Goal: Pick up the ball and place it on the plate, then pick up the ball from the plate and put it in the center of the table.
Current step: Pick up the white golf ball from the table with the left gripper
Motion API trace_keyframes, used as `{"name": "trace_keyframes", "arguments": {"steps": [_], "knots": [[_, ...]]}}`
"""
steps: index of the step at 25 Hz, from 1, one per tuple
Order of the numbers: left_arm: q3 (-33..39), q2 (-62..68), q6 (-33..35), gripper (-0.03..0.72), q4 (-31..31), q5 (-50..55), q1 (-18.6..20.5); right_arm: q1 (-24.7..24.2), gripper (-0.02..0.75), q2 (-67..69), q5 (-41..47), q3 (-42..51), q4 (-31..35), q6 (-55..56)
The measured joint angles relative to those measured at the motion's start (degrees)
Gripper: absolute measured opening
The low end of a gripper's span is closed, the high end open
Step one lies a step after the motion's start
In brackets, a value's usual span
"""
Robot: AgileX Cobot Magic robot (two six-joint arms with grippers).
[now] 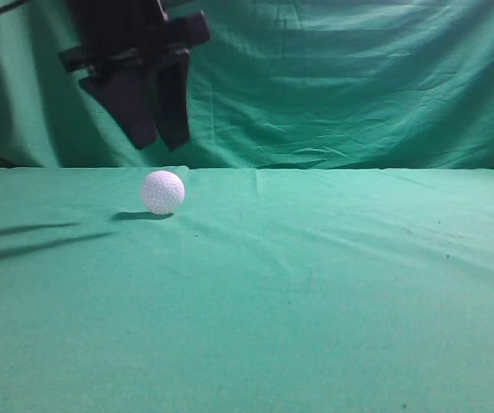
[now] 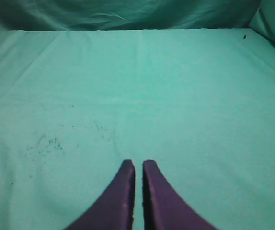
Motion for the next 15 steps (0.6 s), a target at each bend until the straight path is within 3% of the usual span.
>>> {"name": "trace_keyframes", "arguments": {"steps": [4,6,10,12,15], "knots": [[-0.31,2.61,-4.43,0.587,2.08,-2.02,0.00,0.00,0.051,0.00,0.00,0.00,0.00,0.00],[-0.33,3.66,-7.12,0.653,5.02,-2.64,0.00,0.00,0.051,0.00,0.00,0.00,0.00,0.00],[-0.43,5.55,-9.79,0.646,8.84,-3.44,0.00,0.00,0.051,0.00,0.00,0.00,0.00,0.00],[-0.43,6.38,-10.04,0.578,8.95,-3.65,0.00,0.00,0.051,0.00,0.00,0.00,0.00,0.00],[-0.43,7.47,-10.77,0.586,8.95,-3.69,0.00,0.00,0.051,0.00,0.00,0.00,0.00,0.00]]}}
